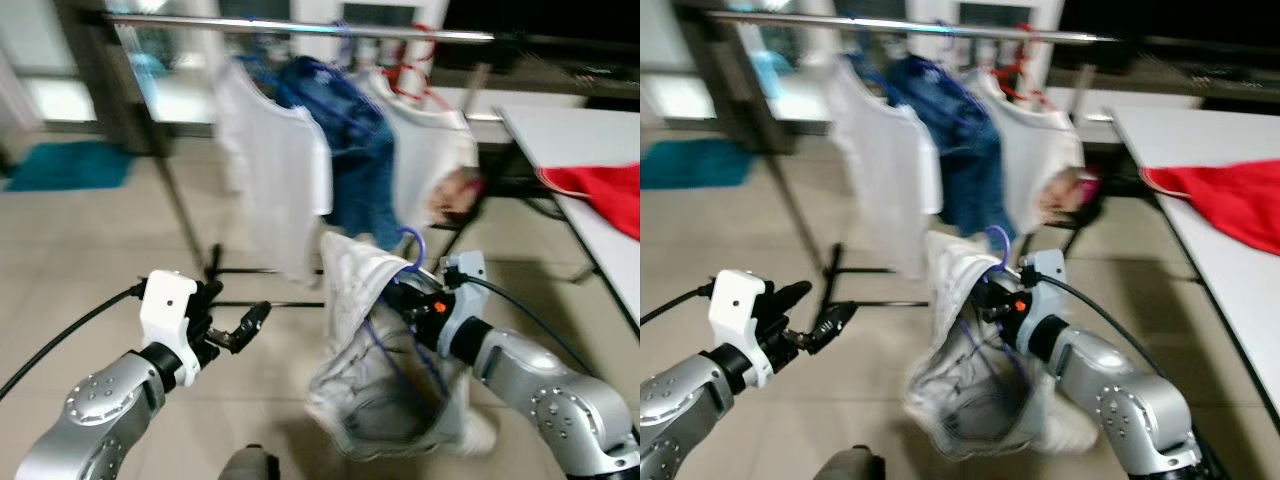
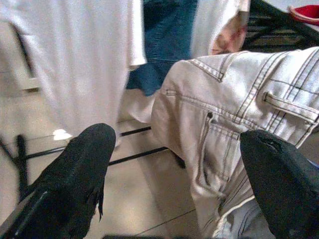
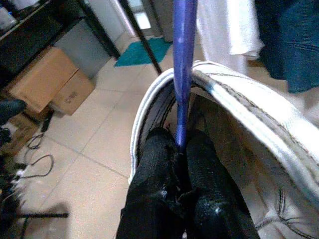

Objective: Hang hanger

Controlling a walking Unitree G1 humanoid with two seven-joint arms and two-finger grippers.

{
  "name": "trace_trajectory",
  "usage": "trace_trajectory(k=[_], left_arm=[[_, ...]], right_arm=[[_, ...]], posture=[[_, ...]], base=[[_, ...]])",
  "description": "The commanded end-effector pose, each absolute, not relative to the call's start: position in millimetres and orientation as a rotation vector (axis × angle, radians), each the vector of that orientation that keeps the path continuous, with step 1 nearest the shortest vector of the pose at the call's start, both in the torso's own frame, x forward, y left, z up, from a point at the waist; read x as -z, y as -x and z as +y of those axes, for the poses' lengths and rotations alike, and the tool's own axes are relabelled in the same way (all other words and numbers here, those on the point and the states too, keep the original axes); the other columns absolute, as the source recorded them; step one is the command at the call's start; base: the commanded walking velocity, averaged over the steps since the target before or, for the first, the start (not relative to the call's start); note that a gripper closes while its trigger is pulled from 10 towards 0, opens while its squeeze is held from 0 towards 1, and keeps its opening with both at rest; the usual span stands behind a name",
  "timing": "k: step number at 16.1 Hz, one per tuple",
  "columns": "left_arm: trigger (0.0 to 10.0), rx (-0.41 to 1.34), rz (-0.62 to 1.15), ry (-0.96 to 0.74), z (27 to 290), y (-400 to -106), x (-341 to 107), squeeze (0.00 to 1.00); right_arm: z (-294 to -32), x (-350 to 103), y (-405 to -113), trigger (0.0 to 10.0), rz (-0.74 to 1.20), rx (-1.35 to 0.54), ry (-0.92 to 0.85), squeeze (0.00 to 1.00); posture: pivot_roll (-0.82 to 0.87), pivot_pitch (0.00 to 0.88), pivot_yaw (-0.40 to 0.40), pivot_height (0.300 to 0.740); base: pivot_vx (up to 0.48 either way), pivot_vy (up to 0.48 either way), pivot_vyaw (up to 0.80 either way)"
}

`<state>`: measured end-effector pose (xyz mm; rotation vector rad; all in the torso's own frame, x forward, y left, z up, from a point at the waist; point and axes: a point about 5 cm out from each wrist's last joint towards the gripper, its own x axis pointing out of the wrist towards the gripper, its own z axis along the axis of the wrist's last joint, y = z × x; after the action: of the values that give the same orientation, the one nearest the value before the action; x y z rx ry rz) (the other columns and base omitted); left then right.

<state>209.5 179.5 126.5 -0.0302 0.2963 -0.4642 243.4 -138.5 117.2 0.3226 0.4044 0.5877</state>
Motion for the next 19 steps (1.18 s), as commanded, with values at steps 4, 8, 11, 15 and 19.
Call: trace_trajectory(k=[4,8,11,15,19], left_arm=[[10.0,0.425,0.28,-0.009,187,-215,-131,0.0],[10.0,0.476,0.242,-0.04,185,-227,-141,1.0],[10.0,0.487,0.225,-0.075,187,-234,-145,1.0],[10.0,0.553,0.201,-0.101,176,-237,-150,1.0],[10.0,0.551,0.181,-0.133,178,-237,-151,1.0]], right_arm=[[-136,-133,-244,10.0,0.321,-0.629,-0.36,0.0],[-136,-145,-248,10.0,0.271,-0.729,-0.356,0.0],[-137,-160,-251,10.0,0.231,-0.817,-0.39,0.0],[-142,-170,-257,10.0,0.223,-0.857,-0.421,0.0],[-144,-183,-259,10.0,0.214,-0.975,-0.504,0.0]], posture=[[0.0,0.047,-0.039,0.74],[-0.02,0.038,-0.023,0.74],[-0.02,0.026,-0.028,0.74],[-0.03,0.024,-0.052,0.74],[-0.04,0.021,-0.079,0.74]], base=[[0.0,0.12,0.0],[0.0,0.0,0.0],[0.0,0.0,0.0],[0.0,0.0,0.0],[0.0,0.0,0.0]])
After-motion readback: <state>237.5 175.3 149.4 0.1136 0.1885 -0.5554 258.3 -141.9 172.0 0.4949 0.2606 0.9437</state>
